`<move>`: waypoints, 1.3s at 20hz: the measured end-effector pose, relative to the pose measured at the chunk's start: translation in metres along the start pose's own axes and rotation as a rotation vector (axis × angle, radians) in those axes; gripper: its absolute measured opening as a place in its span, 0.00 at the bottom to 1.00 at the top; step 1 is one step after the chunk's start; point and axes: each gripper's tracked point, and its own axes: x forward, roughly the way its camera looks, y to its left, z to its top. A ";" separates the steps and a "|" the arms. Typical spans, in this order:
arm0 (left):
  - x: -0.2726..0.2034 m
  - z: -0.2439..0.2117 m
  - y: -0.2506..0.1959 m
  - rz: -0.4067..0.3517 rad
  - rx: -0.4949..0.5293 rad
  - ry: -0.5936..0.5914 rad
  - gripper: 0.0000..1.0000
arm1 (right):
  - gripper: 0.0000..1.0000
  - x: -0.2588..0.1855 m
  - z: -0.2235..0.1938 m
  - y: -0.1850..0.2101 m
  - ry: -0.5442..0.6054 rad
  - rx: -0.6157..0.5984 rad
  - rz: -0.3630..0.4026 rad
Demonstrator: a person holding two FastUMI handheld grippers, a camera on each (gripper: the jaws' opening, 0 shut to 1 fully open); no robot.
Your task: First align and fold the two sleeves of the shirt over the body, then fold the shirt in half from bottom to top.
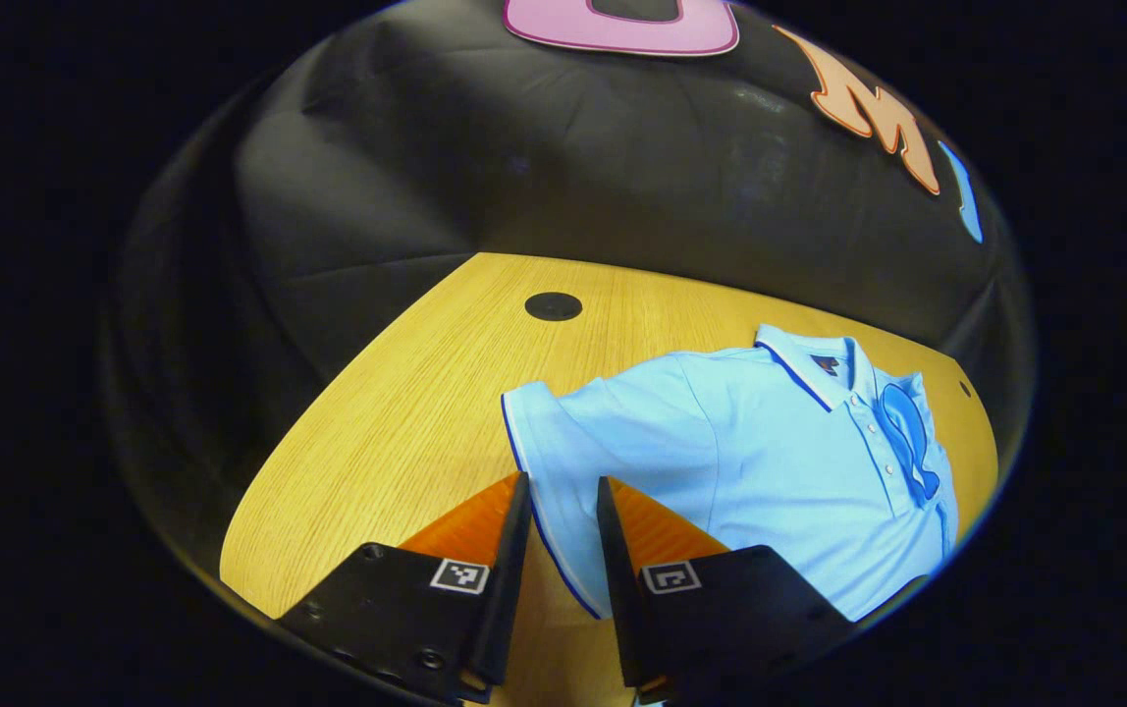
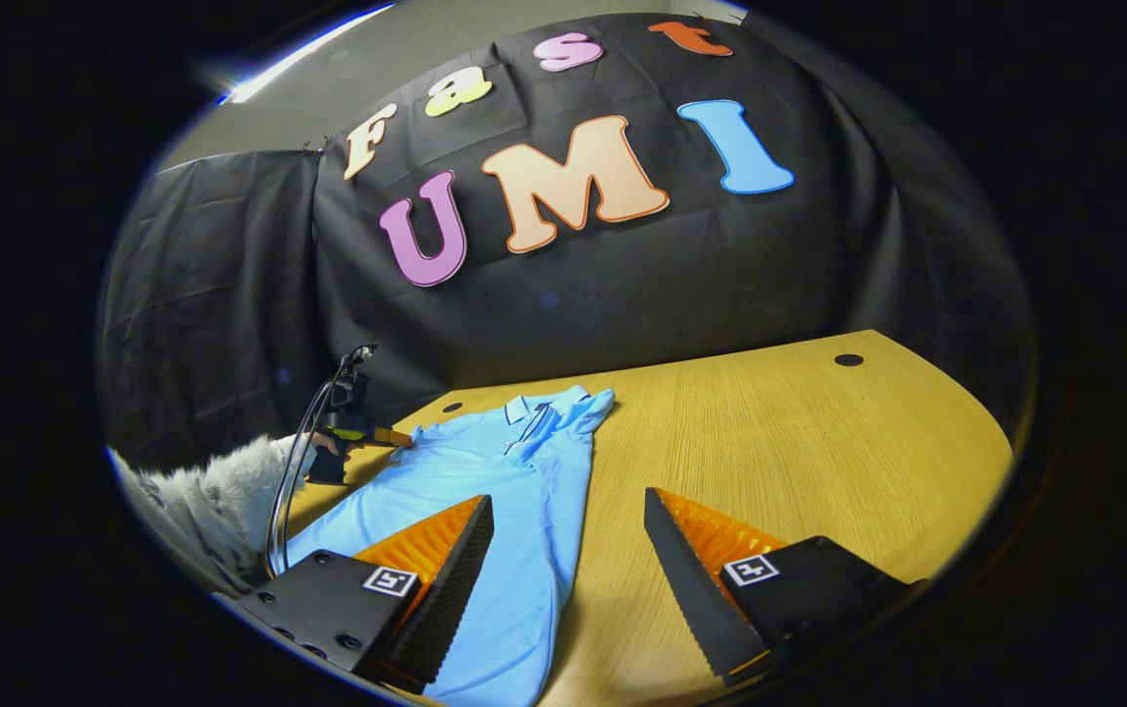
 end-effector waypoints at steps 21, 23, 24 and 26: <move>-0.029 0.046 -0.082 -0.154 0.103 -0.140 0.00 | 0.97 0.002 0.000 -0.010 0.003 -0.002 -0.026; -0.036 0.052 -0.118 -0.217 0.129 -0.160 0.00 | 0.97 0.001 -0.001 -0.010 0.003 -0.005 -0.028; -0.038 0.053 -0.134 -0.243 0.151 -0.163 0.00 | 0.97 0.001 0.000 -0.009 0.003 -0.004 -0.025; -0.039 0.052 -0.166 -0.286 0.200 -0.161 0.00 | 0.97 0.001 0.001 -0.009 0.002 -0.004 -0.022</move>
